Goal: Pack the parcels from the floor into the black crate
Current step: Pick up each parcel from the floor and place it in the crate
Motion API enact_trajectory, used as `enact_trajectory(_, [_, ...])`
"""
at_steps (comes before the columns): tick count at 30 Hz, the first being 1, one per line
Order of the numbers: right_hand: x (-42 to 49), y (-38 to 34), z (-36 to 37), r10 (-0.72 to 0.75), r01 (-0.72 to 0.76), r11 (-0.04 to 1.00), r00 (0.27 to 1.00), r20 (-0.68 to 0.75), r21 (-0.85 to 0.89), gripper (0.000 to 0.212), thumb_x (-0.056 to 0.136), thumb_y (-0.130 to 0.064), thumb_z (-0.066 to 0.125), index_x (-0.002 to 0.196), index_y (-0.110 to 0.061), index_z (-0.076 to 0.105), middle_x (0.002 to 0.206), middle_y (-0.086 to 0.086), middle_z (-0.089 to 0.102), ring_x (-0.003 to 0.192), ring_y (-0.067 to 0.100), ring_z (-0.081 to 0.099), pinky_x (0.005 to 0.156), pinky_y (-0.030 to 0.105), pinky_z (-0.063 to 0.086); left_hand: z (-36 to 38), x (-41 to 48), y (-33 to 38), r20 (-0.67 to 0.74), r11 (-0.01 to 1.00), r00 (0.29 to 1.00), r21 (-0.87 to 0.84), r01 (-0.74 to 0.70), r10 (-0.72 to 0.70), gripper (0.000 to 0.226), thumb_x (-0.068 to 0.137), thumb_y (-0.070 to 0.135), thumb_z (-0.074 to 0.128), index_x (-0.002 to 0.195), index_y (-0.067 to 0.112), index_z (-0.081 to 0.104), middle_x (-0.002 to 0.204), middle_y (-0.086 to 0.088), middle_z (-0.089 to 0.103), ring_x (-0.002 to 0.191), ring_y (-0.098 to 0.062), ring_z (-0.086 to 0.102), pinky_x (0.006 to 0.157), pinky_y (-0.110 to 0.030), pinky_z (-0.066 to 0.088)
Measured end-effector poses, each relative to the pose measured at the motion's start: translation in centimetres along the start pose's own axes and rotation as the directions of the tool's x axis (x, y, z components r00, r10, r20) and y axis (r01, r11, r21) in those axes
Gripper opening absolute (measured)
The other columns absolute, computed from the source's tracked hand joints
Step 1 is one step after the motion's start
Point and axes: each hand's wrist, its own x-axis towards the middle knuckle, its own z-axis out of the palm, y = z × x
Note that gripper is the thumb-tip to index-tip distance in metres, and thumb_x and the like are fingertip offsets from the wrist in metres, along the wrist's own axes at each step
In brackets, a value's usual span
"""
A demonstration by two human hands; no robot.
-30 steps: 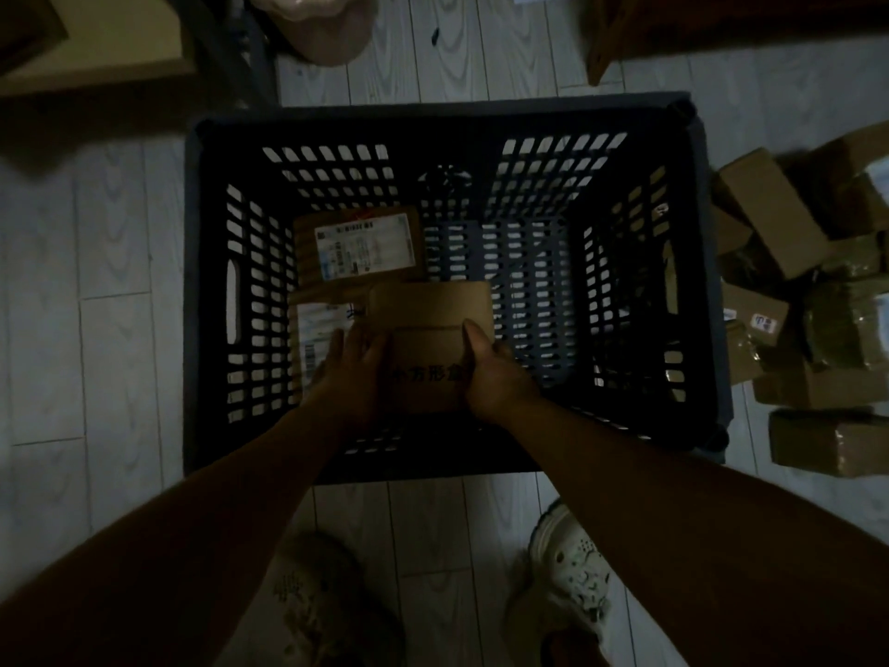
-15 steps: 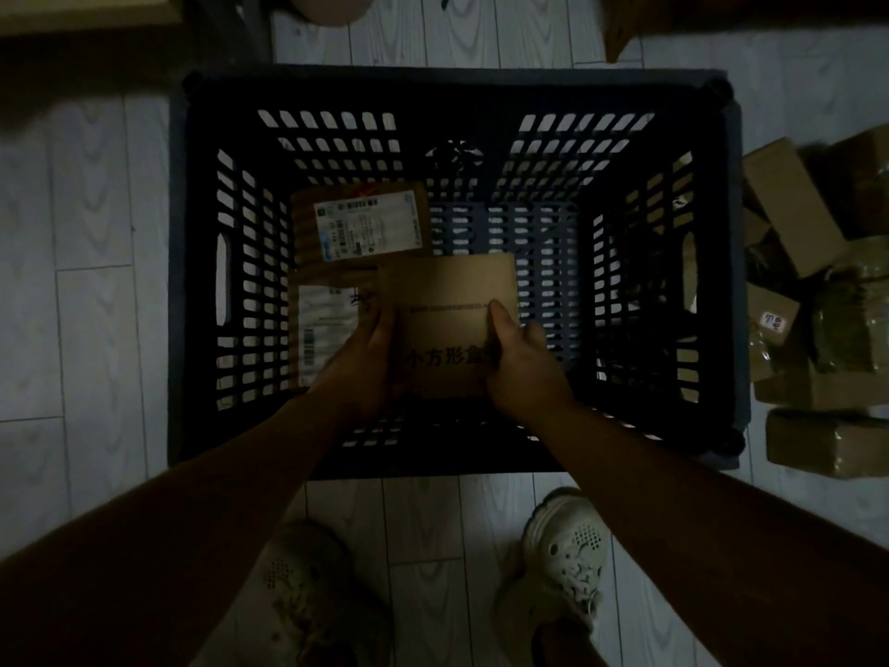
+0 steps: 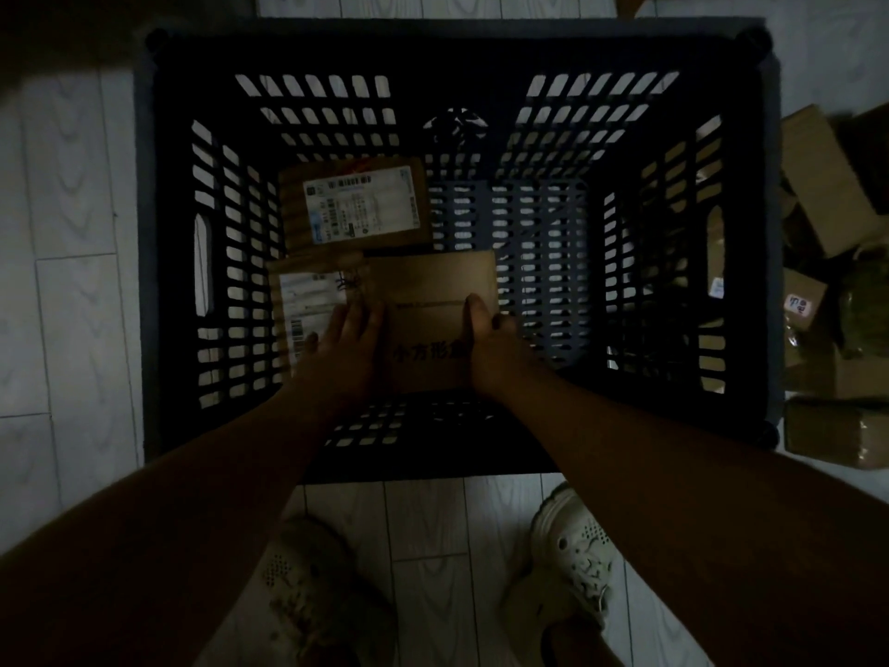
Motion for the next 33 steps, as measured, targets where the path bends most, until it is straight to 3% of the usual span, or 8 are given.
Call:
enact_trajectory(2, [-0.3,-0.1,-0.2,0.011,-0.01,1.0,0.998,0.063,-0.004,0.061,0.1,-0.032,0.039,0.15,-0.033,0.005,0.158,0.008,0.006,0.141,0.032,0.018,0.112,0.043,0.019,-0.6,-0.2,0.2,0.018,1.0,1.0,-0.021,-0.001,0.002,0.082,0.092,0.048,0.042,0.148,0.023,-0.013,0.157,-0.008,-0.016,0.145,-0.03,-0.009,0.113,-0.055,0.008])
enact_trajectory(4, [-1.4,-0.6,-1.1,0.072,-0.067,0.996,0.992,0.102,-0.056,0.081,0.095,-0.016,0.051,0.149,-0.037,-0.006,0.159,0.009,-0.005,0.143,0.034,0.012,0.113,0.043,0.018,-2.0,-1.0,0.4,0.042,0.997,0.999,-0.079,0.024,-0.02,0.081,0.092,0.045,0.044,0.148,0.023,-0.009,0.157,-0.008,-0.016,0.144,-0.03,-0.009,0.113,-0.055,0.008])
enact_trajectory(6, [-3.4,-1.3,-2.5,0.044,-0.032,0.992,0.995,0.093,-0.124,0.094,0.09,-0.019,0.061,0.149,-0.037,-0.01,0.157,0.012,-0.005,0.141,0.035,0.016,0.112,0.04,0.022,-4.0,-2.6,0.6,0.065,0.988,0.996,-0.14,0.069,-0.06,0.088,0.09,0.046,0.051,0.149,0.023,-0.011,0.157,-0.009,-0.015,0.144,-0.032,-0.008,0.115,-0.053,0.007])
enact_trajectory(13, [-15.8,-6.4,-12.9,-0.026,0.032,0.99,0.998,0.05,-0.136,0.073,0.087,-0.041,0.06,0.147,-0.027,0.021,0.148,0.017,0.024,0.132,0.035,0.031,0.111,0.042,0.031,-15.0,-14.9,3.2,0.049,0.949,0.992,-0.29,0.127,-0.118,0.091,0.086,0.055,0.052,0.15,0.016,0.0,0.157,-0.012,0.0,0.144,-0.033,0.003,0.118,-0.044,0.01])
enact_trajectory(20, [-32.3,-11.4,-22.6,-0.131,0.123,0.969,0.991,-0.023,-0.212,0.072,0.086,-0.051,0.054,0.147,-0.029,0.023,0.15,0.014,0.026,0.133,0.035,0.033,0.109,0.046,0.033,-25.4,-32.6,8.2,-0.142,0.903,0.985,-0.428,0.025,-0.094,0.071,0.088,0.047,0.055,0.146,0.018,0.027,0.147,-0.014,0.032,0.134,-0.034,0.027,0.114,-0.046,0.02])
enact_trajectory(27, [-46.0,-11.9,-28.5,-0.189,0.171,0.974,0.976,-0.111,-0.148,0.059,0.089,-0.043,0.055,0.141,-0.021,0.037,0.141,0.013,0.044,0.125,0.03,0.044,0.104,0.044,0.039,-30.6,-45.4,11.9,-0.312,0.911,0.939,-0.413,0.0,-0.141,0.07,0.088,0.039,0.059,0.146,0.022,0.024,0.147,-0.016,0.029,0.134,-0.033,0.026,0.111,-0.043,0.02])
enact_trajectory(30, [-51.3,-10.6,-30.2,-0.169,0.14,0.981,0.959,-0.229,-0.136,0.062,0.09,-0.042,0.055,0.143,-0.018,0.034,0.145,0.014,0.039,0.128,0.031,0.042,0.106,0.042,0.037,-32.1,-48.8,13.1,-0.358,0.92,0.926,-0.39,-0.034,-0.118,0.069,0.087,0.038,0.06,0.145,0.021,0.026,0.149,-0.015,0.028,0.136,-0.032,0.024,0.11,-0.043,0.022])
enact_trajectory(33, [-56.2,-8.6,-31.5,-0.139,0.059,0.972,0.925,-0.354,-0.228,0.069,0.09,-0.047,0.052,0.147,-0.016,0.028,0.152,0.013,0.029,0.135,0.033,0.034,0.107,0.04,0.033,-33.7,-51.4,14.9,-0.334,0.938,0.939,-0.345,-0.038,-0.085,0.08,0.086,0.047,0.058,0.149,0.021,0.016,0.154,-0.013,0.017,0.141,-0.032,0.018,0.115,-0.044,0.021])
